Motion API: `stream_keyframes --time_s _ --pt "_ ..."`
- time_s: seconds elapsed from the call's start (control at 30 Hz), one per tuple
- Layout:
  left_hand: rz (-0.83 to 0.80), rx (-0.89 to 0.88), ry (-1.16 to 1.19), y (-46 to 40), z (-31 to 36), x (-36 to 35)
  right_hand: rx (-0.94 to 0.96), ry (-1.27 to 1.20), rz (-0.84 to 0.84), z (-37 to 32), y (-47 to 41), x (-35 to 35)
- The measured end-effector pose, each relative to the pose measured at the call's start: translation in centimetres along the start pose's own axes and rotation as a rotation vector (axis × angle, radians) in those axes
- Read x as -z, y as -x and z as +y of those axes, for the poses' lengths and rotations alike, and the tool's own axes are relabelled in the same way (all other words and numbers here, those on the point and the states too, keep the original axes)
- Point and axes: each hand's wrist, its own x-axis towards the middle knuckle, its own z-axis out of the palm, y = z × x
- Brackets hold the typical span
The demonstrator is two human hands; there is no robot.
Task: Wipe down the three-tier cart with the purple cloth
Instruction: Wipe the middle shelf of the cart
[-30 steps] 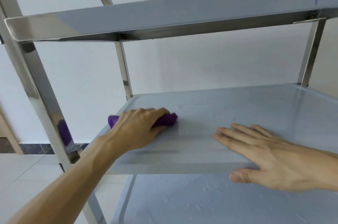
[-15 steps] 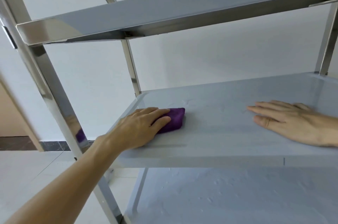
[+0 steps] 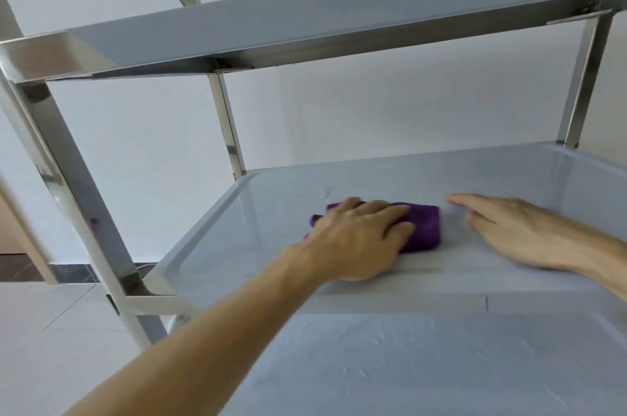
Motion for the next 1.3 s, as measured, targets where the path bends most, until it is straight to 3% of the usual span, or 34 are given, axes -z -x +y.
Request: stream_keyframes --time_s 0.1,0.23,0.4,0.57,0.9,1.07,1.17,1.3 --pt "-0.062 -0.167 -0.036 -1.4 5.1 -1.3 -0.078 -0.098 0.024 0.3 0.2 1.1" --pt "-0.079 -0.107 0.053 -3.9 5.1 -1.6 -0.025 -0.029 0.062 0.6 0.7 1.1" --pt "-0.119 0.171 -0.021 -6.2 -3.1 -0.5 -0.008 0.142 0.081 0.6 0.6 0.4" --pt "-0.091 0.490 -0.086 -6.8 -10.4 0.1 -0.065 0.195 -0.179 0.1 0.7 -0.3" --pt "-0.112 0.121 -0.007 -14.1 -0.4 -2.7 -0.061 0.184 -0.184 0.0 0.2 -0.5" --pt "-0.051 -0.098 -0.057 -14.3 -1.6 -3.5 -0.052 0.201 -0.187 0.2 0.1 -0.6" --pt "-0.104 0.053 -0.035 -14.4 -6.6 -2.3 -0.043 0.206 -0.197 0.4 0.2 -0.8" --pt "-0.132 0.417 -0.148 -13.6 -14.5 -0.9 -0.032 0.213 -0.196 0.3 0.3 -0.8"
